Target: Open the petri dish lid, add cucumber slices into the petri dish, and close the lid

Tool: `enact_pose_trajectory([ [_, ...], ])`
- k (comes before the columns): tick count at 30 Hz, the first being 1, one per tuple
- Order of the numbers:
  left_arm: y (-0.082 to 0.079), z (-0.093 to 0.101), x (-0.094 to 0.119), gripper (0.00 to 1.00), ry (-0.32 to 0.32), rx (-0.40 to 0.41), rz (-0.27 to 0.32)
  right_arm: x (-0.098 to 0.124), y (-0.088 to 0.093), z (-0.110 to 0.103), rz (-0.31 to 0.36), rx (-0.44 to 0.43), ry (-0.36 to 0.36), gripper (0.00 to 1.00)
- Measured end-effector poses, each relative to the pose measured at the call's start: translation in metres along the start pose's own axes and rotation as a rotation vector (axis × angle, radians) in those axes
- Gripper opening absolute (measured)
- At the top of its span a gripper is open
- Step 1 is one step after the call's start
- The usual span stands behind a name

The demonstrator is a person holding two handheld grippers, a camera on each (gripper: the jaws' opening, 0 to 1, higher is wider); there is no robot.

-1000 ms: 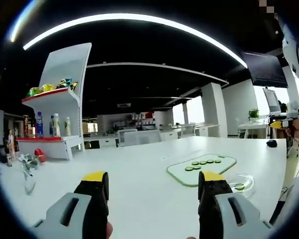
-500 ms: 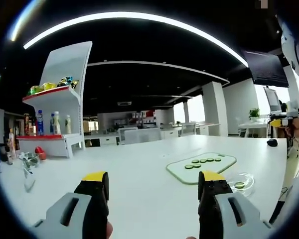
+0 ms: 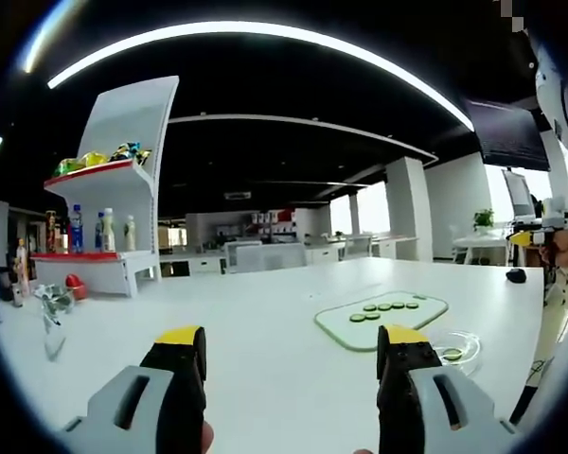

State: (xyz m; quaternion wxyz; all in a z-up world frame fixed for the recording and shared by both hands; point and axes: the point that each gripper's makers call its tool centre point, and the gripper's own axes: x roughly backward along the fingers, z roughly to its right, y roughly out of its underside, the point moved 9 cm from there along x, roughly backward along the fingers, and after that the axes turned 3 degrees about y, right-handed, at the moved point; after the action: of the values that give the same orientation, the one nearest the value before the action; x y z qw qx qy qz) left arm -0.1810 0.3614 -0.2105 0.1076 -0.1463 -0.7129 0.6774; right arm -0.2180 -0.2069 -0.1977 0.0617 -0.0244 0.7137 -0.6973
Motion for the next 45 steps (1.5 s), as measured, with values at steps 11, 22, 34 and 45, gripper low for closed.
enact_pose_trajectory([
  [11, -0.001, 0.006, -0.003, 0.74, 0.021, 0.000, 0.004, 0.003, 0.000, -0.002, -0.001, -0.006, -0.004, 0.69],
  [22, -0.001, 0.007, 0.001, 0.74, 0.022, 0.003, 0.009, 0.003, -0.002, -0.006, 0.002, -0.002, -0.004, 0.69],
  [34, -0.003, 0.011, 0.000, 0.74, 0.030, 0.003, 0.014, 0.008, -0.002, -0.006, 0.001, -0.001, -0.002, 0.69],
  [45, -0.006, 0.011, 0.003, 0.74, 0.028, 0.000, 0.025, 0.011, -0.003, -0.006, 0.008, -0.007, 0.003, 0.69],
])
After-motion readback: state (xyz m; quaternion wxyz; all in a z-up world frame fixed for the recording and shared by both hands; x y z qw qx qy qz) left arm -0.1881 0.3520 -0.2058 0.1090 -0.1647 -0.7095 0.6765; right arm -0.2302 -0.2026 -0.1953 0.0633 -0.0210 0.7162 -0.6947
